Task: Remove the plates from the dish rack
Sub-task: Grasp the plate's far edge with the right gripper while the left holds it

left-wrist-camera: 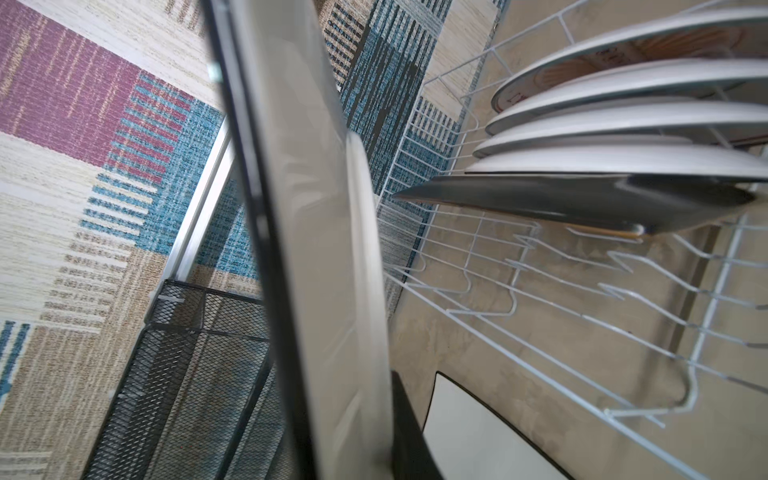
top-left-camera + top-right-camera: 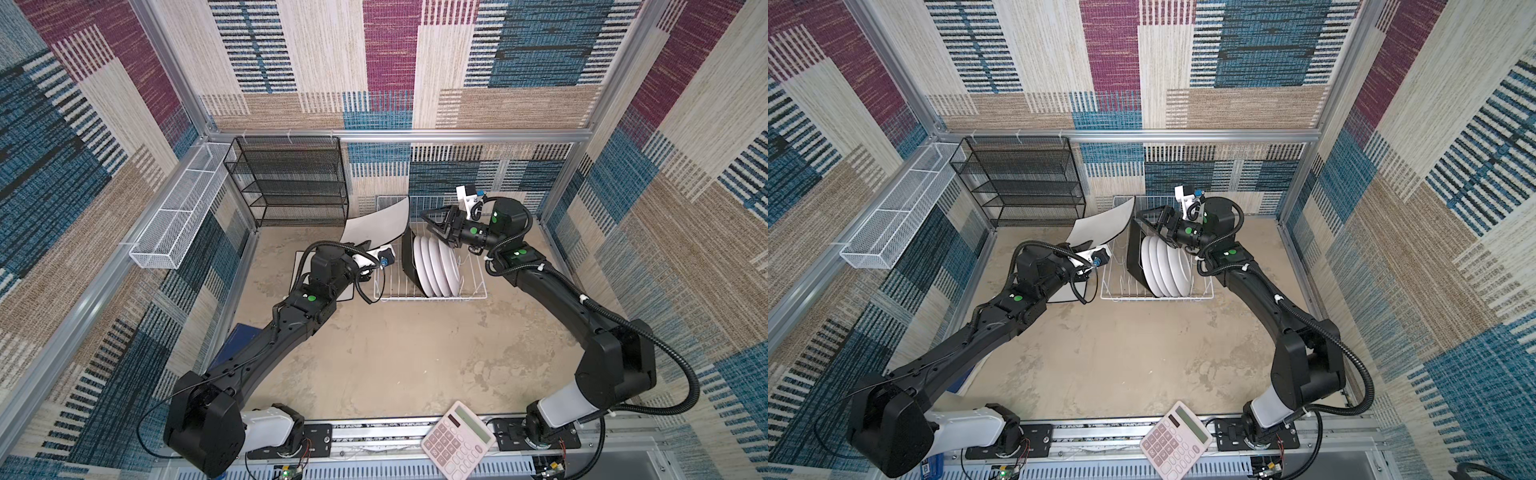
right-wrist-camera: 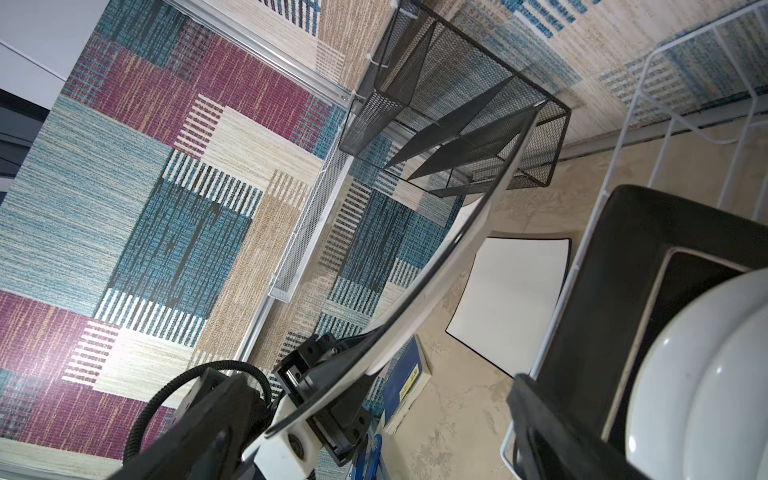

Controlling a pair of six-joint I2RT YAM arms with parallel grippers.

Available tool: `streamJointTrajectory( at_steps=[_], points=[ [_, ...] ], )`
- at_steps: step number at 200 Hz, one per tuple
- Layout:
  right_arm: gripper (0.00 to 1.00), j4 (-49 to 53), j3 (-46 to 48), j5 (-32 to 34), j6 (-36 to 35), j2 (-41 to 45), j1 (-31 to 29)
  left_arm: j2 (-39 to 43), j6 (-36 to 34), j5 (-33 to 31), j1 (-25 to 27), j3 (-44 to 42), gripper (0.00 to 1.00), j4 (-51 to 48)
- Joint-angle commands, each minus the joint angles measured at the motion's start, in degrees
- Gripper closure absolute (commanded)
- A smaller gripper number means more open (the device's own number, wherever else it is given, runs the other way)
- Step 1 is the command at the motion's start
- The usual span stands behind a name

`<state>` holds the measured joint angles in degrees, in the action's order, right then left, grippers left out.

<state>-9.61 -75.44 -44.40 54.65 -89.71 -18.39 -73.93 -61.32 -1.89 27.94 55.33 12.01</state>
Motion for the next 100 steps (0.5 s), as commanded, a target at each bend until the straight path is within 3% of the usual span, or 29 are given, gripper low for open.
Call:
streamJointTrajectory(
  at_steps=[1,24,71,100],
  points=[
    [0.01,2.9,-2.7,-1.3,0.4,-1.9,-0.9,-0.2,-7.7,-0.3,0.8,-0.5,1.0,15.3],
    [0.0,11.2,-7.9,-1.1,-3.0,-5.3,-3.0,-0.7,-11.2,-1.4,2.3,-1.4,1.0,18.0],
    [0.09,11.9,-9.1,-0.4,-1.4,-8.1,-6.2,-1.4,-13.4,-1.9,3.4,-2.8,1.0,20.5],
    [0.22,11.4,-8.6,-0.5,-0.5,-8.6,-6.9,-1.4,-14.3,-2.2,3.5,-3.5,1.0,22.3]
  ],
)
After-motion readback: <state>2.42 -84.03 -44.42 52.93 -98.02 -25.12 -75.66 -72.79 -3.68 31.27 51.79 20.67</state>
